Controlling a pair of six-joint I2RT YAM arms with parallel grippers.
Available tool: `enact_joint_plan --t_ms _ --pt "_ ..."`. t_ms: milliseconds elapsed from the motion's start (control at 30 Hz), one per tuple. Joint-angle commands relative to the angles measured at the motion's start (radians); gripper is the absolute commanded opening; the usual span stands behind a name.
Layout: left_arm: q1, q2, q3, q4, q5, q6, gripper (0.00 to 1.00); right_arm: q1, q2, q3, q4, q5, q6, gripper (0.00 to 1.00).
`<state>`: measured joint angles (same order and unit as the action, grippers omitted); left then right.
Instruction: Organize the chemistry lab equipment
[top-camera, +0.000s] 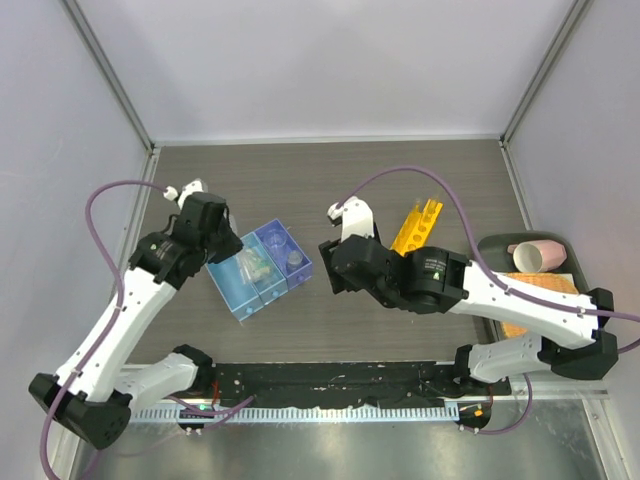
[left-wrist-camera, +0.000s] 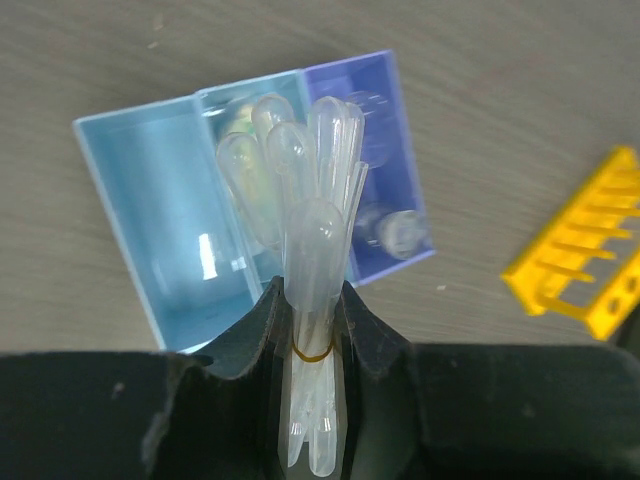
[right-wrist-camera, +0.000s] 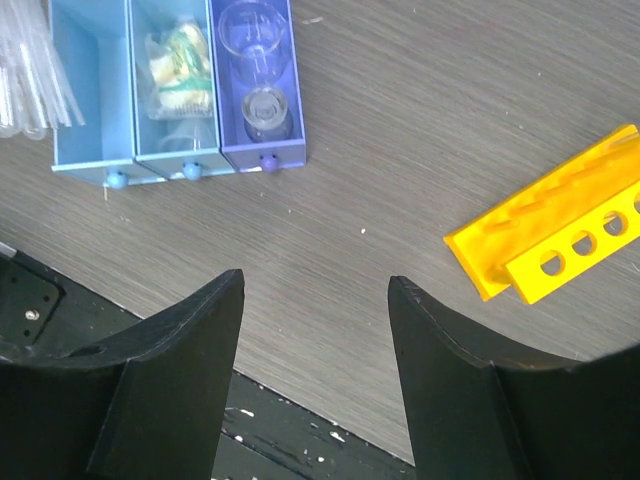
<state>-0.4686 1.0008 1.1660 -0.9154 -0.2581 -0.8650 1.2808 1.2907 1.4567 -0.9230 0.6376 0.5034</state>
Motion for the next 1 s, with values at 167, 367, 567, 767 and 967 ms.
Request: enact_joint_plan --t_ms 167,367,567,767,967 --pt "0.022 0.059 -0.087 -0.145 -0.133 -0.081 0.08 0.005 -0.085 -0.148 0.115 -0.052 0.014 0.65" --pt "0.030 0.082 -0.143 -0.151 -0.147 -0.137 0.09 0.005 -0.119 -0.214 0.159 -0.104 -0.002 0.65" --pt "0.038 0.114 -0.184 -0.140 -0.171 -0.163 0.09 0.005 -0.143 -0.260 0.194 -0.150 -0.014 0.65" --pt "0.057 0.163 -0.200 -0.093 -0.170 -0.161 0.09 0.005 -0.157 -0.295 0.223 -0.177 -0.022 0.65" --pt "0.088 0.235 -0.187 -0.050 -0.150 -0.131 0.09 0.005 -0.163 -0.311 0.234 -0.187 -0.031 0.65"
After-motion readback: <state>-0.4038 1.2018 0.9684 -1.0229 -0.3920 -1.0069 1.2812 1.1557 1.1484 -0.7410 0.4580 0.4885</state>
